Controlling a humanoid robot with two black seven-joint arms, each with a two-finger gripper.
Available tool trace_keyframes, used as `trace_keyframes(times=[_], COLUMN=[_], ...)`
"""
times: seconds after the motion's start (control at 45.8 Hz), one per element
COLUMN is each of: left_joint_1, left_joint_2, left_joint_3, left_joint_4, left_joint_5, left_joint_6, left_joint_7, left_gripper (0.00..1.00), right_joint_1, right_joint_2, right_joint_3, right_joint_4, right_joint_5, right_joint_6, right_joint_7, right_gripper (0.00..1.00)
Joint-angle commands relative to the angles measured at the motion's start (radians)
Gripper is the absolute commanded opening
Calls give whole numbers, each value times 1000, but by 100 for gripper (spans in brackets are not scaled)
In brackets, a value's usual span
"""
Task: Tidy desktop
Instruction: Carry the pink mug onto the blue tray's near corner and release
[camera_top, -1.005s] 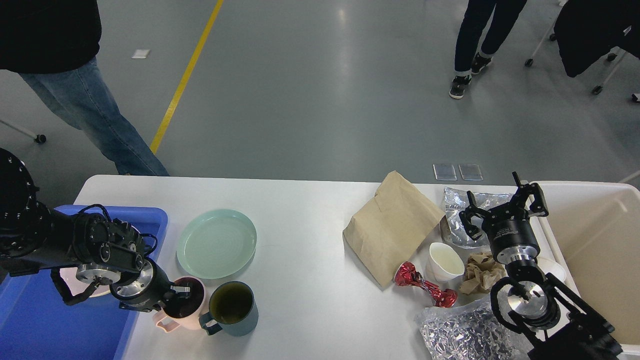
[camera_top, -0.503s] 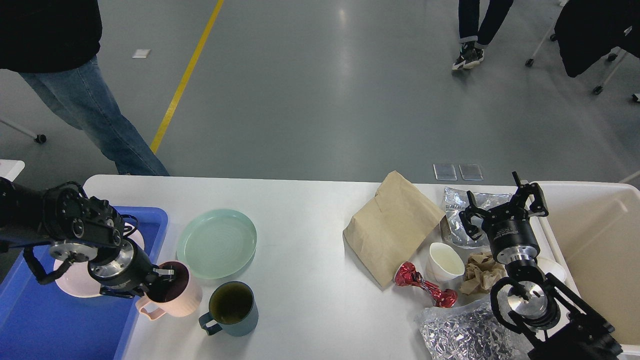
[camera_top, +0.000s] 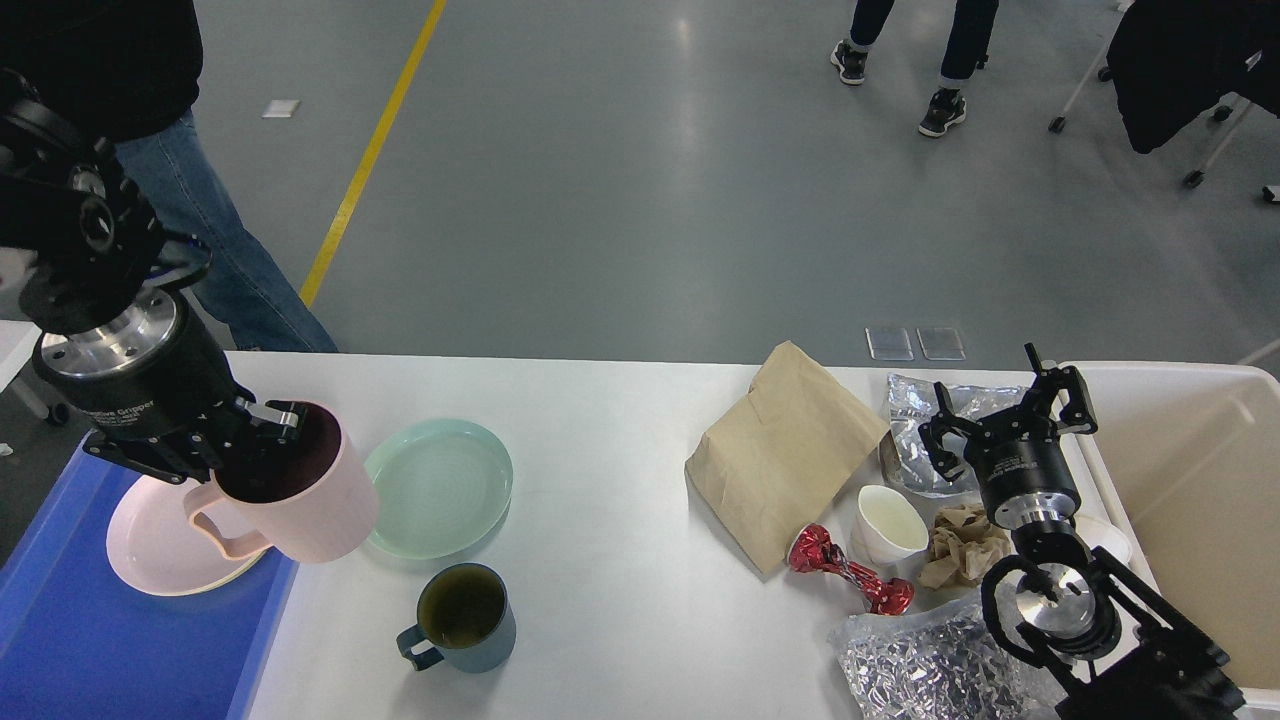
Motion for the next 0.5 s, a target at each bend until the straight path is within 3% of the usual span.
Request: trace_keyframes(times=[0.0, 0.197, 0.481], left_joint_1=[-83, -51, 152], left_joint_2=[-8, 15, 290], left_joint_3=[21, 97, 153], left_joint_4=[-9, 14, 250], left_joint_5=[-10, -8, 146], left_joint_6=[-90, -68, -81], left_joint_7=[-43, -43, -40], left_gripper=[0, 0, 0], right_joint_1=[0, 0, 0], right_joint_2=[0, 0, 0], right_joint_3=[0, 0, 0], right_joint_4=[0, 0, 0], right_joint_5=[0, 0, 0], right_joint_6=[0, 0, 0], right_joint_7=[0, 0, 0], right_gripper=[100, 100, 100])
